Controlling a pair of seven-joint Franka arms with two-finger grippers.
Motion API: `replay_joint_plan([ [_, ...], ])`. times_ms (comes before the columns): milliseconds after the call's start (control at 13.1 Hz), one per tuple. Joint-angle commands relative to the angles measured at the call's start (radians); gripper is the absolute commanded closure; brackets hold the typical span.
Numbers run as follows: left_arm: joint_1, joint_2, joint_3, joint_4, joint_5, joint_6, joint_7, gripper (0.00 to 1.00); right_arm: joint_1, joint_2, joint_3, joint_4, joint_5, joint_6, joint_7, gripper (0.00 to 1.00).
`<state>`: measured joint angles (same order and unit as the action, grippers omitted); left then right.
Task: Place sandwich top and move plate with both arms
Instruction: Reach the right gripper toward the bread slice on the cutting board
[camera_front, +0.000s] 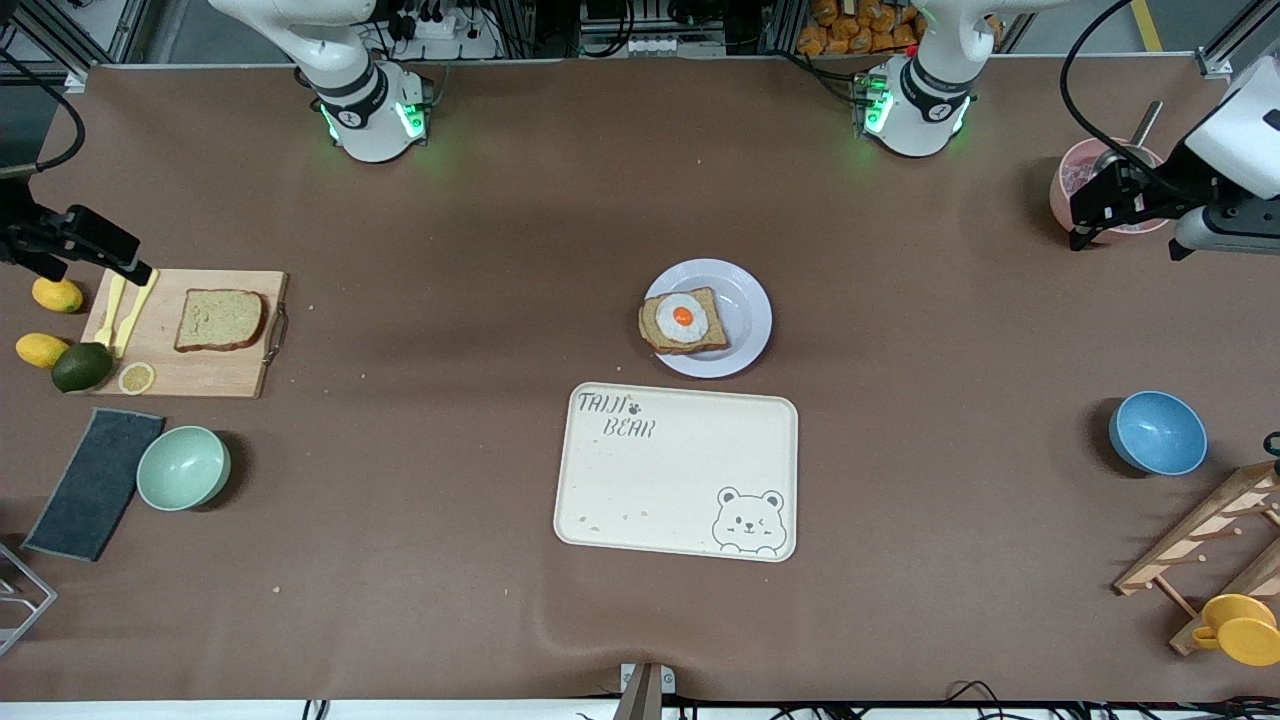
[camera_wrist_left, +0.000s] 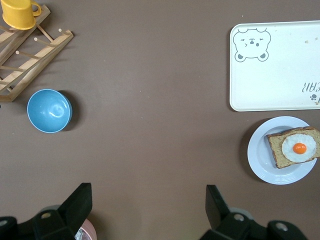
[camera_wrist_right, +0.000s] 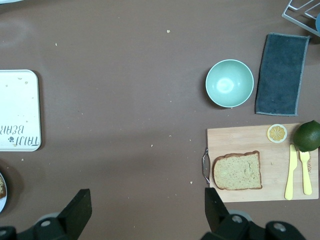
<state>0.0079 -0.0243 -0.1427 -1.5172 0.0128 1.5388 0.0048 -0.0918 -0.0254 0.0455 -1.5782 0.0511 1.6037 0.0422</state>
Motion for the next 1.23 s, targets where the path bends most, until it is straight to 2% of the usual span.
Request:
replay_joint_plan([
  [0,0.0,-0.005,-0.001,-0.001,-0.004,0.004,-0.003,0.0,-0.013,-0.01,0.008,-0.002,-0.013,0.001,-0.016,0.0],
  [460,-0.005,-0.002,-0.001,0.002,-0.007,0.004,-0.008,0.0,-0.032,0.022,0.007,-0.002,0.002,-0.007,-0.008,0.0],
  [843,-0.005,0.021,-0.001,0.002,-0.008,0.003,0.0,0.0,-0.054,0.125,0.007,-0.002,0.004,-0.005,-0.005,0.0],
  [1073,0.013,0.055,0.009,-0.006,-0.13,0.004,0.015,0.0,-0.087,0.202,0.007,-0.011,0.003,-0.022,-0.004,0.0],
  [1149,0.017,0.063,0.011,-0.009,-0.137,0.006,0.02,0.0,-0.104,0.212,0.007,-0.01,0.0,-0.024,-0.007,0.0],
])
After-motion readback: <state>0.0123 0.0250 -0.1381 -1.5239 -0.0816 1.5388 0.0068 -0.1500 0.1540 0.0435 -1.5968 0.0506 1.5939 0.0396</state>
